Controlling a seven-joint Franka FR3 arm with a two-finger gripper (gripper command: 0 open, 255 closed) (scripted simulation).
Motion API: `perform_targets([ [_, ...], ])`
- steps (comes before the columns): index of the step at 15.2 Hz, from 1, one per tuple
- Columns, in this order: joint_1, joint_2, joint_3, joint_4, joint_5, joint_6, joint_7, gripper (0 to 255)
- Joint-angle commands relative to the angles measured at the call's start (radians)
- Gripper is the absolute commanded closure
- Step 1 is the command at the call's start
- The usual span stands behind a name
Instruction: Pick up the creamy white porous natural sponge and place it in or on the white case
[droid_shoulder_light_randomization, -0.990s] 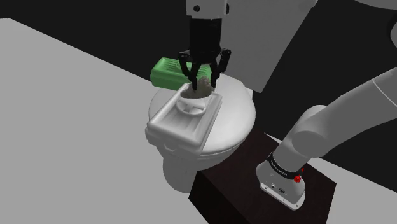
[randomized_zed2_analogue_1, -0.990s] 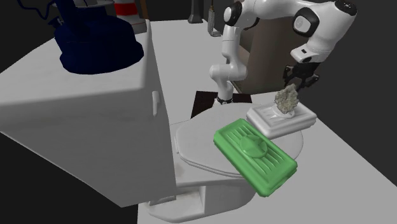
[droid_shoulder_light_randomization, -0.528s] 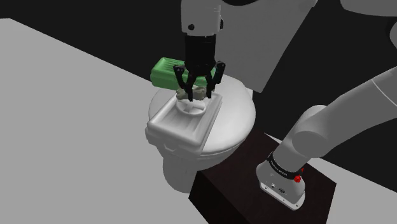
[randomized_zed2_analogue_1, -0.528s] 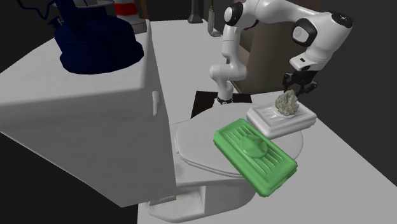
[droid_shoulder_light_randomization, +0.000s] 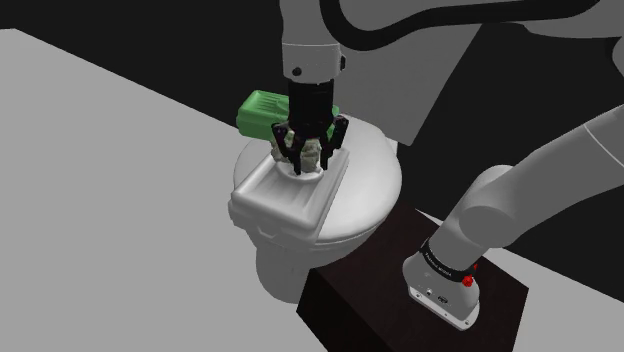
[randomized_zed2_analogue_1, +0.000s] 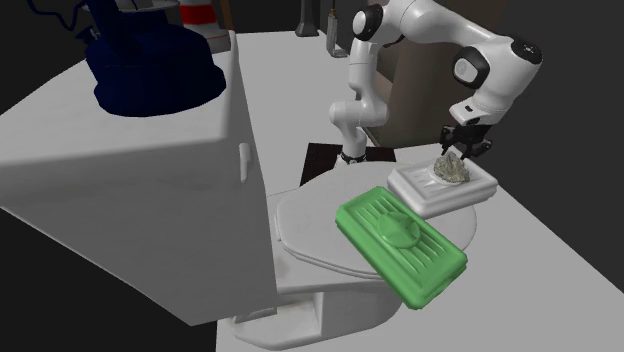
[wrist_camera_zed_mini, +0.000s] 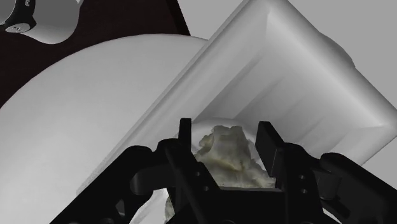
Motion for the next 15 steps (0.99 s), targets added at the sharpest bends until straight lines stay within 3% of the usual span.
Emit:
perform_targets([
  [1, 0.0, 0.0, 0.001, -0.005, 0.0, 0.005, -0.001, 255],
  [6, 0.0, 0.0, 0.001, -0.005, 0.0, 0.005, -0.001, 255],
  [7, 0.0, 0.0, 0.001, -0.005, 0.0, 0.005, -0.001, 0],
  [12, 0.0, 0.0, 0.001, -0.005, 0.0, 0.005, -0.001, 0],
  [15, -0.011, 0.023, -0.01, 0.111, -0.018, -0.089, 0.011, 0],
])
